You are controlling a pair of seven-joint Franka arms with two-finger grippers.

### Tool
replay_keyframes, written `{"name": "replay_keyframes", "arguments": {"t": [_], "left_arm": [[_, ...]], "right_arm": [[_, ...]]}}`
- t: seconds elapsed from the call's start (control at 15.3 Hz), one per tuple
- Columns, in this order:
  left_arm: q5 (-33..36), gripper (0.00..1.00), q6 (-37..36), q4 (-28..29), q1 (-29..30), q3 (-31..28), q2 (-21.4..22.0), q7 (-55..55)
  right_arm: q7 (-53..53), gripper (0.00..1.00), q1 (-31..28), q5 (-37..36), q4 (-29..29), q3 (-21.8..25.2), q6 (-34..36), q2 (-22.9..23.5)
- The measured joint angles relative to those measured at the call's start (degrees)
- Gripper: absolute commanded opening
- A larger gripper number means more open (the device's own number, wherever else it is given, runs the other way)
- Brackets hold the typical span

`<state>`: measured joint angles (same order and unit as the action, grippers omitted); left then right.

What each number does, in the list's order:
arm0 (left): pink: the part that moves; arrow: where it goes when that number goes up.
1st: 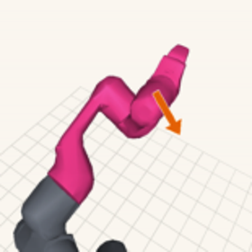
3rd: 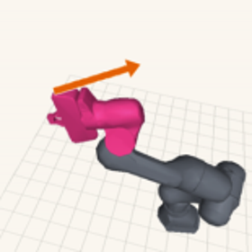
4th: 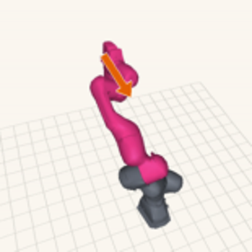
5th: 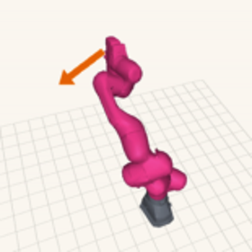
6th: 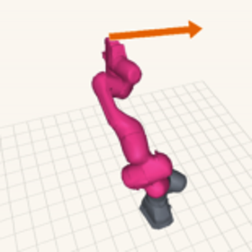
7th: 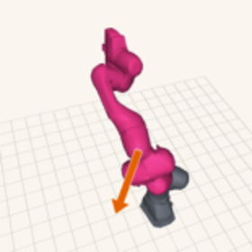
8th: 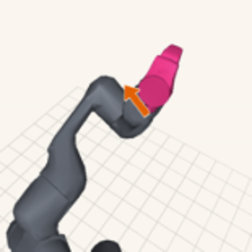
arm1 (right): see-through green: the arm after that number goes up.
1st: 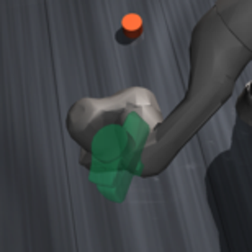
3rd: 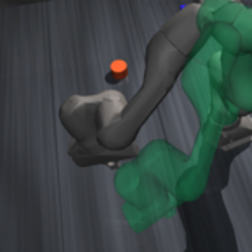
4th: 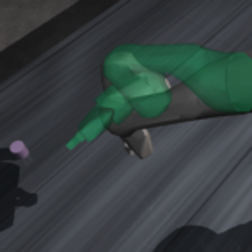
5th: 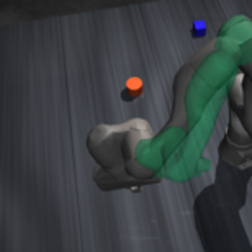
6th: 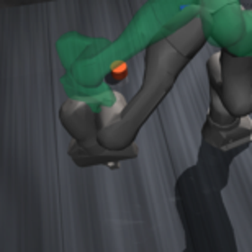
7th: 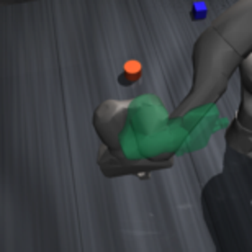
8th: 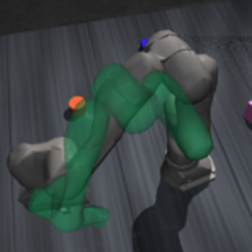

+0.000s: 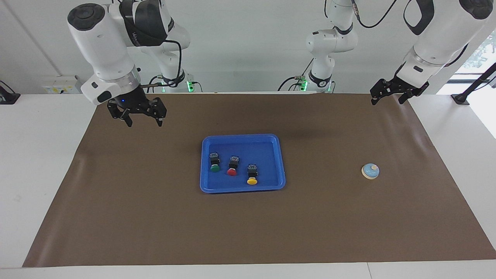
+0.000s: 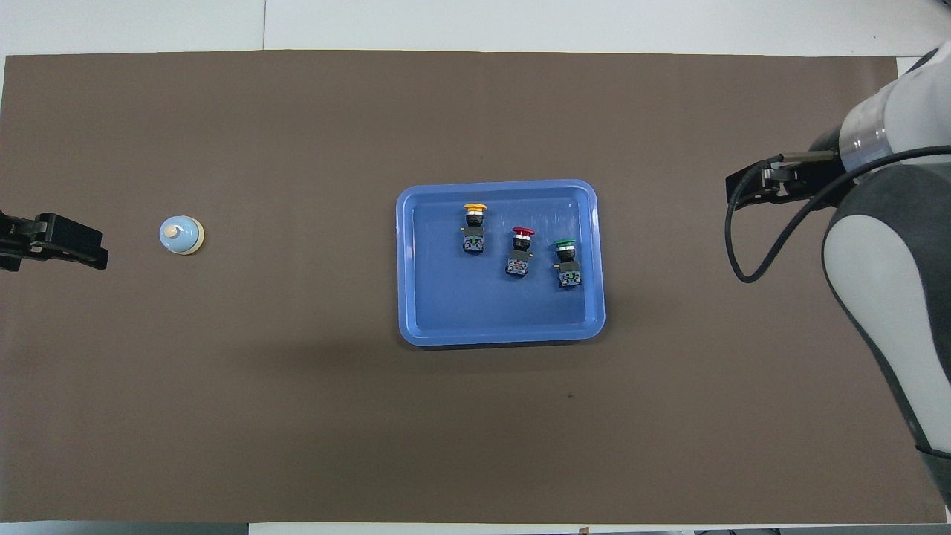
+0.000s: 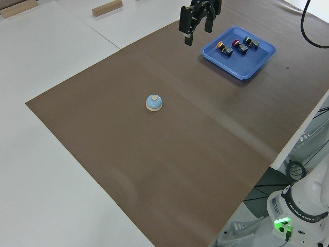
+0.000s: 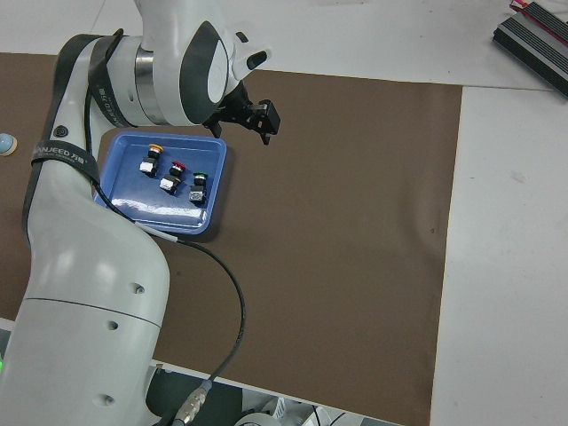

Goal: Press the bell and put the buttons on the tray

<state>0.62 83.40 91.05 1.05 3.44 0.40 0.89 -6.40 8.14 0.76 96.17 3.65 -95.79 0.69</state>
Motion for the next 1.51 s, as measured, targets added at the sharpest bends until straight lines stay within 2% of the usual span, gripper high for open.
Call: {"name": "replay_keyframes", "arguments": {"t": [0.46,0.85,1.51], "left_arm": [[0.0,1.00,0.0,0.0,0.0,0.0,0.0,0.0],[0.0,1.00,0.0,0.0,0.0,0.0,0.0,0.0],[0.0,1.00,0.0,0.0,0.0,0.0,0.0,0.0]], "right_arm": [[7.2,1.00,-2.3,0.0,0.0,0.0,0.0,0.0],[7.3,1.00,-2.4,0.1,-3.5,-0.2,4.5,0.4],[7.3,1.00,-2.9,0.1,-4.4,-0.1,5.7,0.5]]}}
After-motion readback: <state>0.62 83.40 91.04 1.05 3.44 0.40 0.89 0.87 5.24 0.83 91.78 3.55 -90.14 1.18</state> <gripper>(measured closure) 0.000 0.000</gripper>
